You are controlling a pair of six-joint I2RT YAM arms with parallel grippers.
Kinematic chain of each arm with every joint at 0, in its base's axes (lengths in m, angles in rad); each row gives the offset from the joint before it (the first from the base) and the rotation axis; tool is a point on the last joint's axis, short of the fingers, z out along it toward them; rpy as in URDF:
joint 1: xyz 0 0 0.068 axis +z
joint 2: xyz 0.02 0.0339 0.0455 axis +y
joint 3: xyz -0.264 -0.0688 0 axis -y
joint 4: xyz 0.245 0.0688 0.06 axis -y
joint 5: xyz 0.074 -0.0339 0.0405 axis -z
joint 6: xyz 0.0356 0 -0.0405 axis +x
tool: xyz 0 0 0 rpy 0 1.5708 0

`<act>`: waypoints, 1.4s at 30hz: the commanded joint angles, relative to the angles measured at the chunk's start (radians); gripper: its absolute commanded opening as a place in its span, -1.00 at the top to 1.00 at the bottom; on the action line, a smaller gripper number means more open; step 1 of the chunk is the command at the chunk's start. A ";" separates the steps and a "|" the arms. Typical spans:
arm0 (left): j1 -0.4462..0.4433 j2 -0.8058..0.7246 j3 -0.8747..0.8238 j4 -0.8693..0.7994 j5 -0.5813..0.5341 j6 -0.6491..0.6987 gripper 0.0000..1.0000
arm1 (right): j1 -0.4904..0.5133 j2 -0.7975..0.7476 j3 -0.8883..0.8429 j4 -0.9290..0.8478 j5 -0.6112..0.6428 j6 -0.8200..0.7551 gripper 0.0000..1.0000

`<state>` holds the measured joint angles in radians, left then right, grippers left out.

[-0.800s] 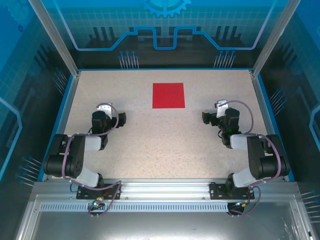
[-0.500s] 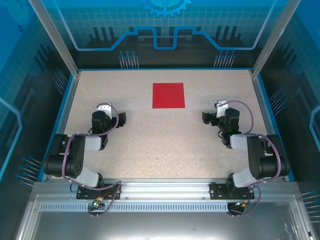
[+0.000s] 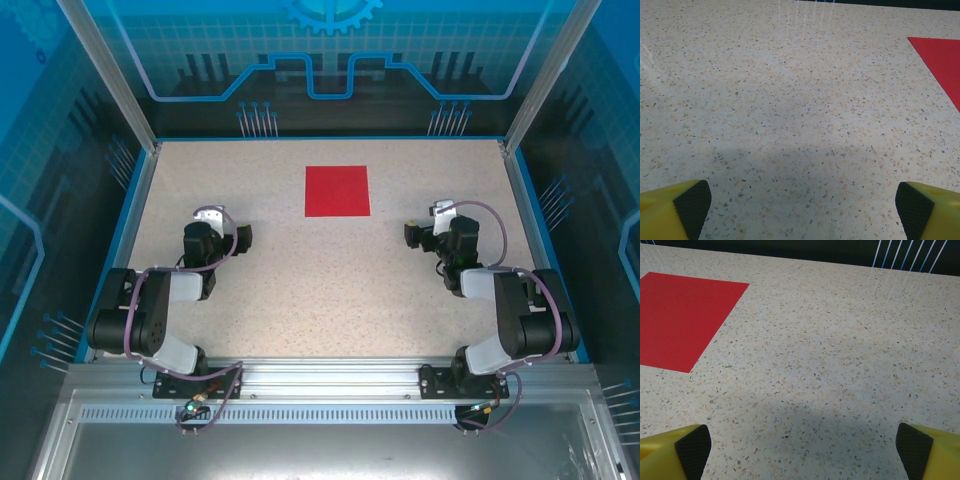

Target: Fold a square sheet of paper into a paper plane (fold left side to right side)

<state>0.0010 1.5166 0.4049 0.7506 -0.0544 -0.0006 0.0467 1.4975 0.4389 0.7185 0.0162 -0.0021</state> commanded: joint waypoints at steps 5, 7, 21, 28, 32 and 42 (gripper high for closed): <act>0.006 -0.034 0.010 0.011 -0.043 -0.035 -0.97 | -0.011 -0.020 0.004 -0.006 0.038 0.019 -0.98; 0.002 -0.090 0.010 -0.038 -0.051 -0.031 -0.97 | -0.025 -0.090 0.023 -0.104 0.056 0.047 -0.99; -0.214 -0.296 0.285 -0.580 -0.025 -0.178 -0.97 | 0.005 -0.601 0.082 -0.690 -0.007 0.298 -0.98; -0.437 0.144 0.724 -0.758 -0.098 -0.226 -0.97 | 0.098 -0.727 0.109 -0.901 0.020 0.375 -0.98; -0.512 0.402 1.016 -0.890 -0.120 -0.263 -0.97 | 0.129 -0.778 0.110 -0.970 0.040 0.385 -0.98; -0.576 0.908 1.675 -1.319 -0.199 -0.356 -0.97 | 0.147 -0.887 0.086 -1.055 0.050 0.420 -0.98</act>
<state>-0.5751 2.3615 1.9663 -0.3664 -0.1967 -0.3092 0.1787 0.6346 0.5182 -0.2913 0.0525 0.3931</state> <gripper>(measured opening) 0.986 0.992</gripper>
